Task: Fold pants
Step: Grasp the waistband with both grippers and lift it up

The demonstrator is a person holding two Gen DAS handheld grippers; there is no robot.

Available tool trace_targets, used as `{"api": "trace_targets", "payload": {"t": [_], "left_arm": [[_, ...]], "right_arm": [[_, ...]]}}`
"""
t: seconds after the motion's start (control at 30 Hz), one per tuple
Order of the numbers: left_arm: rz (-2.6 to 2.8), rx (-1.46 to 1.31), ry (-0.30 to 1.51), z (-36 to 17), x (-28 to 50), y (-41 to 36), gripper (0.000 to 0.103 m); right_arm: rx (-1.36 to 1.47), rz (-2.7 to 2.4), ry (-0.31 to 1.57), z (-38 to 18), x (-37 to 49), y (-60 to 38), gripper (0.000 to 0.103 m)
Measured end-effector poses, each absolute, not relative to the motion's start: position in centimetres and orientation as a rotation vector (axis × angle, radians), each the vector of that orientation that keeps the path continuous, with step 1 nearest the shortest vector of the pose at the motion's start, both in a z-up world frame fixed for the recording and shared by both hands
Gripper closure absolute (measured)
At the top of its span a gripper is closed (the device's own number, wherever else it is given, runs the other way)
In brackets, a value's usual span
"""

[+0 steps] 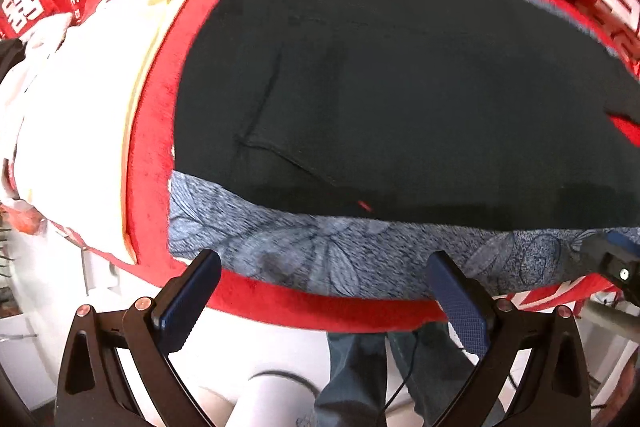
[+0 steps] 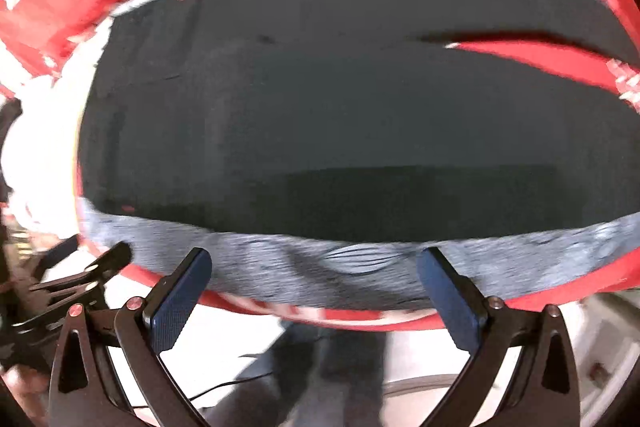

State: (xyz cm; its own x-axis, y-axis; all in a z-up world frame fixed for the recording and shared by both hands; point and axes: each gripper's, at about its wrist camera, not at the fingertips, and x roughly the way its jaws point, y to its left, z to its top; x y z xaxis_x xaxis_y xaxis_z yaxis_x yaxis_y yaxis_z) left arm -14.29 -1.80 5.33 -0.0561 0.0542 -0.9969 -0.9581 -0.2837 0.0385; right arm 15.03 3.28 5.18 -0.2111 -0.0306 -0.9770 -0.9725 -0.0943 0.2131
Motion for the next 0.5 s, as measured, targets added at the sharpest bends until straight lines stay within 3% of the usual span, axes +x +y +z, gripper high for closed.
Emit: {"api": "trace_targets", "payload": {"t": [0.27,0.33,0.37,0.4,0.5], "left_arm": [[1.479,-1.436,0.894,2.9,-21.3,-5.7,0.0],[1.44,-1.483,0.826,2.1,-22.8,-6.9,0.0],[1.41,-1.512,0.777,1.7,-23.5,-7.5,0.0],[1.394,-1.528,0.745,1.3,-23.9,-8.2,0.0],[1.339,-1.573,0.658,0.7,-26.0,-9.2,0.0]], "right_arm": [[-0.866,1.612,1.737,3.2,13.9,1.0,0.002],[-0.823,1.607,1.836,1.3,13.3,0.0,0.015],[-0.81,1.597,1.88,0.2,13.0,-0.6,0.031],[-0.798,1.579,1.925,-1.1,12.8,-1.1,0.039],[-0.751,1.57,1.968,-3.3,12.2,-1.8,0.039]]}}
